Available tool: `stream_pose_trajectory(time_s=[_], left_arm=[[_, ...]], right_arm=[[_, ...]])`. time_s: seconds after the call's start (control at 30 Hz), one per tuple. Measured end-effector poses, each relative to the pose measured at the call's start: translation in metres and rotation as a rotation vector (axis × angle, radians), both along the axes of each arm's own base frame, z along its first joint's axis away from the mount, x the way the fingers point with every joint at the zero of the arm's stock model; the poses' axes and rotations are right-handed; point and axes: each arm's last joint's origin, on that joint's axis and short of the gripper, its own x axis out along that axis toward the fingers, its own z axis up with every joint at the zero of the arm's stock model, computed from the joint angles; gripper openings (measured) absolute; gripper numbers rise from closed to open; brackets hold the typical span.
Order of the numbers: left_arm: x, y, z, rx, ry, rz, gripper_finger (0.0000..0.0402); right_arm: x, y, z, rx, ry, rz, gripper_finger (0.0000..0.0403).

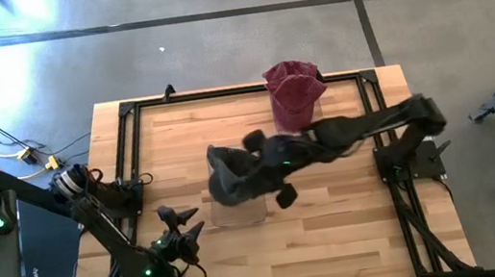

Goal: Pick & Place hat
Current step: Put the black cap into the bottom transparent bin

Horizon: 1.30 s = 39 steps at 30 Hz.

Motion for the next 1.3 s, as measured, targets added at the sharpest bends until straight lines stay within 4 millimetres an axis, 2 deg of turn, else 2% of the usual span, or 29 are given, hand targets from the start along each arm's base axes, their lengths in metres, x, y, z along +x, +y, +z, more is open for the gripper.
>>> stream_pose_trajectory(time_s=[0.13, 0.3, 0.47, 0.67, 0.8, 0.93, 1.03, 1.13, 1.23, 1.3], left_arm=[[0.0, -0.002, 0.001, -0.065, -0.019, -0.04, 0.0217], [0.007, -0.01, -0.006, -0.124, 0.026, -0.152, 0.0205], [0.017, 0.001, -0.003, -0.119, -0.009, -0.155, 0.0151], [0.031, 0.021, 0.004, -0.103, -0.062, -0.074, 0.0064], [0.038, 0.029, 0.005, -0.085, -0.096, -0.026, 0.0015], [0.044, 0.034, 0.005, -0.097, -0.112, 0.007, 0.0007], [0.044, 0.036, 0.006, -0.098, -0.149, 0.03, 0.001], [0.044, 0.036, 0.006, -0.104, -0.186, 0.046, 0.0011], [0.044, 0.036, 0.006, -0.108, -0.192, 0.051, 0.0011], [0.044, 0.036, 0.007, -0.111, -0.215, 0.063, 0.0011]], right_arm=[[0.021, -0.012, -0.022, -0.107, 0.09, 0.036, 0.0027], [0.028, -0.014, -0.032, -0.301, 0.16, 0.087, 0.0027], [0.027, -0.009, -0.033, -0.353, 0.158, 0.159, 0.0027], [0.035, -0.017, -0.061, -0.366, 0.189, 0.109, 0.0034], [0.046, -0.022, -0.07, -0.374, 0.065, -0.012, 0.0067], [0.049, -0.025, -0.068, -0.393, 0.004, -0.116, 0.012], [0.044, -0.029, -0.056, -0.349, -0.04, -0.275, 0.0154], [0.032, -0.028, -0.041, -0.193, -0.081, -0.373, 0.0177], [0.02, -0.018, -0.035, 0.008, -0.042, -0.341, 0.0186], [0.014, -0.009, -0.041, 0.105, 0.022, -0.265, 0.0186]])
